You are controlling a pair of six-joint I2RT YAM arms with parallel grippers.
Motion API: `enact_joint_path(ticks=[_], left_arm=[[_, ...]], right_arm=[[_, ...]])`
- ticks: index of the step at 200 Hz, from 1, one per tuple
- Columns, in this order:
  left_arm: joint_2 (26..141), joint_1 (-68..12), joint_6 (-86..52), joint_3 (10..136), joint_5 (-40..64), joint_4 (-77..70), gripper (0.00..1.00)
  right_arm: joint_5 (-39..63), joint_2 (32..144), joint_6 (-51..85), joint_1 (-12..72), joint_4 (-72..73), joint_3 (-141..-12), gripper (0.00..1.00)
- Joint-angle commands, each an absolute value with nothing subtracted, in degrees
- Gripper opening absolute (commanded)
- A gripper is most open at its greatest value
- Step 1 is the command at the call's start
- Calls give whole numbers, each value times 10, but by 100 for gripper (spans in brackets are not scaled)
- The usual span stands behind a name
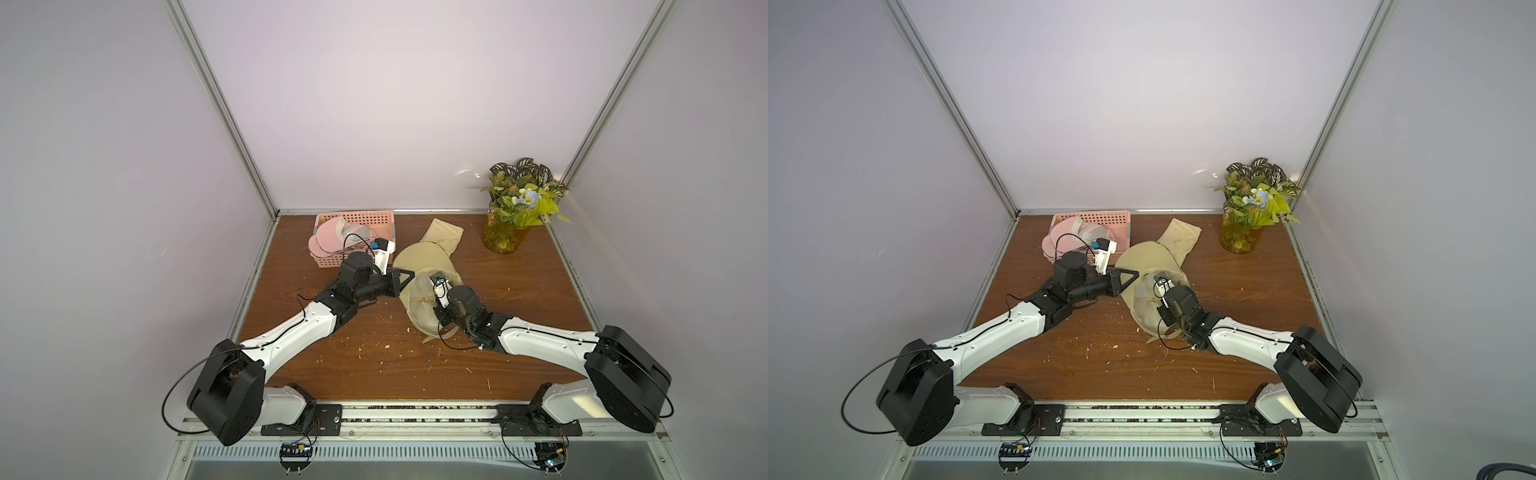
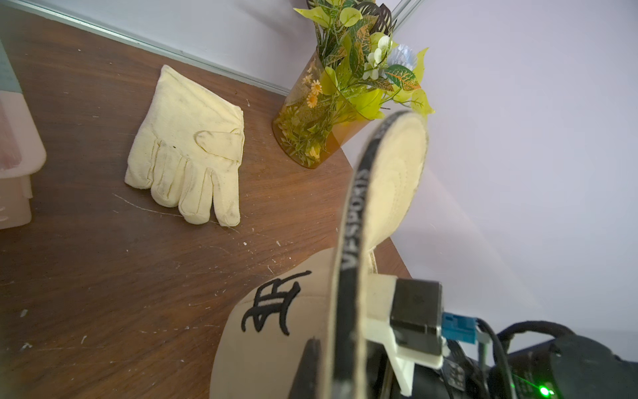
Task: Turn the baseball cap inside out
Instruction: Turn over the baseball cap.
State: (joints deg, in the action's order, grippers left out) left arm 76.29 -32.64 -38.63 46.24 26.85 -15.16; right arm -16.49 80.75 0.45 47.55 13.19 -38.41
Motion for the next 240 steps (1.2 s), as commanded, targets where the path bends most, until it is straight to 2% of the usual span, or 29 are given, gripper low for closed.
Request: enact_joint_path(ticks=[1, 64, 90, 112, 126, 172, 240], left_arm=[[767, -329, -373, 491, 288, -178, 0], [772, -328, -363, 509, 278, -160, 0], [768, -328, -352, 511, 268, -146, 0], [768, -328, -338, 514, 258, -127, 0], [768, -329, -334, 514, 254, -121, 0], [767, -328, -331, 517, 251, -116, 0], [765, -329, -335, 522, 251, -118, 0]], right_arm=[[-103, 821, -24, 476, 96, -429, 16], [-40, 890, -24, 476, 27, -469, 16], [-62, 878, -19, 475, 20, -472, 18], [-89, 836, -5, 476, 43, -459, 27], [-126, 809, 7, 476, 55, -451, 36], [-232, 799, 19, 476, 15, -451, 37], [-218, 867, 15, 476, -26, -472, 40]])
